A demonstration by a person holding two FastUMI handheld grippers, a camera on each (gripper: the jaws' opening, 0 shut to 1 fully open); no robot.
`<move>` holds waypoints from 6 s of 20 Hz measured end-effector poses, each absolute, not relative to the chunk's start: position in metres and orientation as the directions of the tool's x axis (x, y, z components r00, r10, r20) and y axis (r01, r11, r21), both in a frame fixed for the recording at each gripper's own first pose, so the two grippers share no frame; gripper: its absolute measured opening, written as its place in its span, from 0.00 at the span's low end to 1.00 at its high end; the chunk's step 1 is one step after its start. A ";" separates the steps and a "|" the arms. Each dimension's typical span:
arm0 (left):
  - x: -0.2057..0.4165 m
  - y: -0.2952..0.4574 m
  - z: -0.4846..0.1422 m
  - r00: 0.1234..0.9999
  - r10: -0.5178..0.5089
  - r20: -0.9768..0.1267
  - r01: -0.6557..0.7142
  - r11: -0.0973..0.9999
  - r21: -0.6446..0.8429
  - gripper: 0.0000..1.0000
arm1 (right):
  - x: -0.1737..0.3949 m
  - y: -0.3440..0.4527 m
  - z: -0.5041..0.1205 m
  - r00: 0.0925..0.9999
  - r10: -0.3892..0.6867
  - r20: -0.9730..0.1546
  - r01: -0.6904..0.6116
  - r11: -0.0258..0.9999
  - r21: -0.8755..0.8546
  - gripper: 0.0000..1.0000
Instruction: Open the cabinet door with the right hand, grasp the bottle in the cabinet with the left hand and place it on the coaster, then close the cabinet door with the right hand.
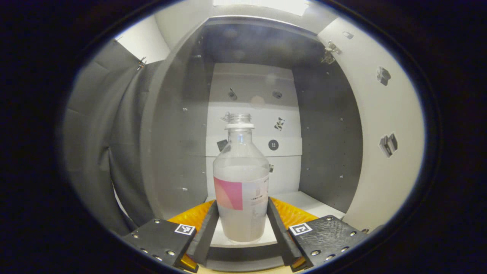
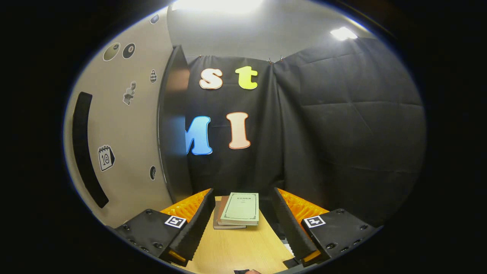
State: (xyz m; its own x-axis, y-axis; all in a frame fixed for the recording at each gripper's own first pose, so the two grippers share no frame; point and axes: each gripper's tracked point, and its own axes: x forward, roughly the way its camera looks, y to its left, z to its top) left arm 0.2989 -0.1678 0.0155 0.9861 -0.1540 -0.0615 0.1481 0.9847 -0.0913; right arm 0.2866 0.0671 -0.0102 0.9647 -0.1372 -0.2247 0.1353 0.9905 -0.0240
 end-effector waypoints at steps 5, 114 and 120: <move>0.257 -0.124 0.023 0.996 -0.063 -0.057 0.057 0.994 -0.091 0.72 | 0.289 0.076 -0.010 0.973 -0.063 -0.220 0.064 0.998 -0.006 0.96; 0.037 -0.024 -0.065 0.991 0.055 -0.120 -0.062 0.996 -0.059 0.82 | 0.308 0.171 0.025 0.983 0.148 -0.111 -0.141 0.988 0.070 0.98; 0.043 0.018 -0.053 0.996 0.051 -0.076 -0.055 0.997 -0.052 0.82 | 0.313 0.184 0.027 0.984 0.125 -0.129 -0.126 0.992 0.004 0.93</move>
State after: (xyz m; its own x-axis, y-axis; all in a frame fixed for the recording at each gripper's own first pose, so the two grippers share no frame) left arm 0.0429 0.0180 -0.0527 0.9958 0.0509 -0.0764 -0.0550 0.9971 -0.0524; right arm 0.3128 0.1844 0.0267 0.9837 0.1254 -0.1288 -0.1260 0.9920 0.0041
